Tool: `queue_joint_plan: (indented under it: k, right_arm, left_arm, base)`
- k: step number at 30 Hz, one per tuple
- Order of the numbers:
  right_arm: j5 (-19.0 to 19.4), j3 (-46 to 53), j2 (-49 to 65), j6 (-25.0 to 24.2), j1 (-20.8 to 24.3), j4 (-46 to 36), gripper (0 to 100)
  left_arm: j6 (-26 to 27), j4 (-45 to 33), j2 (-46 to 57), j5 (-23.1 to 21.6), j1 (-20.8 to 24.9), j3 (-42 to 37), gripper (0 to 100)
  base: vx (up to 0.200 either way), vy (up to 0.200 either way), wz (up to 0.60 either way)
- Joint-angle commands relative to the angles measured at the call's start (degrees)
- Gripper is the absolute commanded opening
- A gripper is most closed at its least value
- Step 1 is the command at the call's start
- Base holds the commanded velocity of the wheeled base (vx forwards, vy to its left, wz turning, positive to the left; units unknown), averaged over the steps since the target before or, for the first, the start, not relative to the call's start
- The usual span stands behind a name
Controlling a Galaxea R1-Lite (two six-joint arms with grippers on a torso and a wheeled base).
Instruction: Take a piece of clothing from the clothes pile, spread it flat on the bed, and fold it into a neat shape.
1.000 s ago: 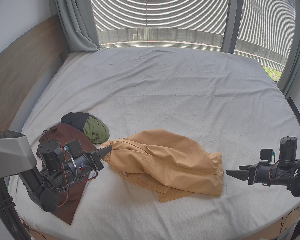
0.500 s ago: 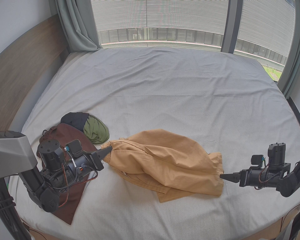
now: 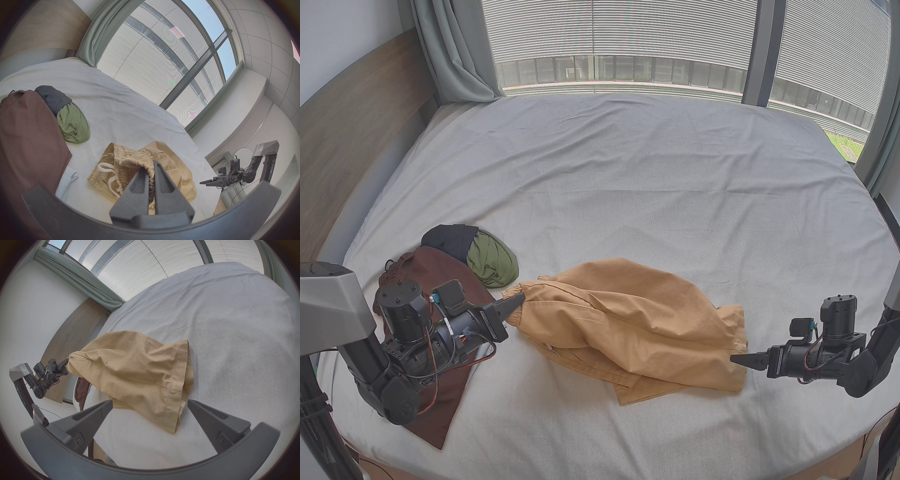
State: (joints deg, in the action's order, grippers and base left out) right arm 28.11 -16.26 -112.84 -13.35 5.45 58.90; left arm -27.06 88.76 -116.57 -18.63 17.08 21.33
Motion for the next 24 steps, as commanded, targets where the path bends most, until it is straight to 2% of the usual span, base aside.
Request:
queue_joint_plan:
  k: [1, 11, 19, 24]
  right_arm:
    - [-0.1, -0.1, -4.1, -0.3, 0.3, 1.7, 100]
    - [-0.3, -0.1, -10.7, -4.0, 0.9, 11.4, 100]
    - [-0.4, -0.3, -15.7, -4.9, 1.4, 18.4, 100]
    - [-0.5, 0.1, -17.9, -9.2, 4.0, 26.4, 100]
  left_arm:
    - [0.1, 0.1, -0.5, 0.0, 0.0, 0.0, 0]
    - [0.2, 0.1, -0.8, 0.1, 0.0, -0.1, 0]
    - [0.2, 0.1, -0.7, 0.1, 0.0, -0.1, 0]
    - [0.2, 0.0, -0.7, 0.1, 0.0, -0.1, 0]
  base:
    - [0.0, 0.0, 0.0]
    - [0.0, 0.0, 0.0]
    - [0.0, 0.0, 0.0]
    - [0.0, 0.0, 0.0]
